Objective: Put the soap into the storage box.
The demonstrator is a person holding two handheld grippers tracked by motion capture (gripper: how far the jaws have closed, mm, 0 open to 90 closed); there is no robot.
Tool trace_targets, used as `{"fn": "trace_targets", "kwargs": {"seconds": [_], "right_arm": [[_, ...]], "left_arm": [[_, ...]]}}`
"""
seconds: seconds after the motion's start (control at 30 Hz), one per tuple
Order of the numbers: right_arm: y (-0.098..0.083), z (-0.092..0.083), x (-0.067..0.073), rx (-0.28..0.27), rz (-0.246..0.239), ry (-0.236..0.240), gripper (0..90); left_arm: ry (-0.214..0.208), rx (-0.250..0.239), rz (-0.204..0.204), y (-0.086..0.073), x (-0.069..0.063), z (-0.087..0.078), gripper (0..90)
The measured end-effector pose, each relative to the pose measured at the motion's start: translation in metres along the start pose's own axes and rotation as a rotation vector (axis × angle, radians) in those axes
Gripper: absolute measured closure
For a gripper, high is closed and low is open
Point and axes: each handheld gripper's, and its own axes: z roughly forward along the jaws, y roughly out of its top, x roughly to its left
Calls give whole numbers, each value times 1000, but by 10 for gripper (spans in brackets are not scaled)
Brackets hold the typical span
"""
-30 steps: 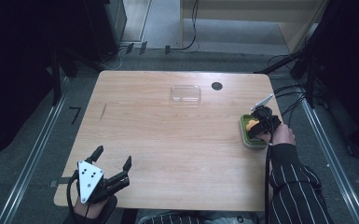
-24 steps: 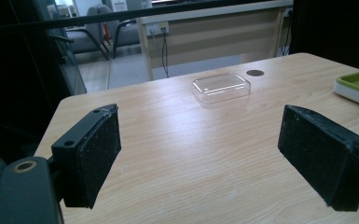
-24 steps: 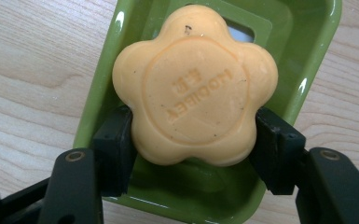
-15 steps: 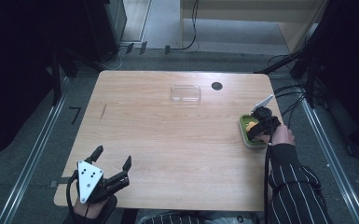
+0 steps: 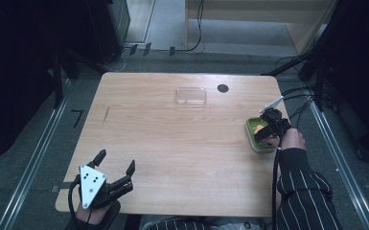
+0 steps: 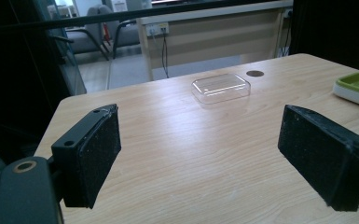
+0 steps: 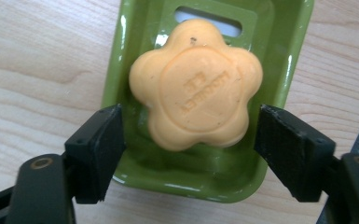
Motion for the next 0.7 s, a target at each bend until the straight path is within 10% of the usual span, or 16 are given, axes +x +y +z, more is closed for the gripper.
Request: {"fn": "trace_targets", "kwargs": {"seconds": [0.7], "right_arm": [[-28,-24,26,6,-102,58,65]], "left_arm": [[1,-2,-2,-1,1,-2,136]]}}
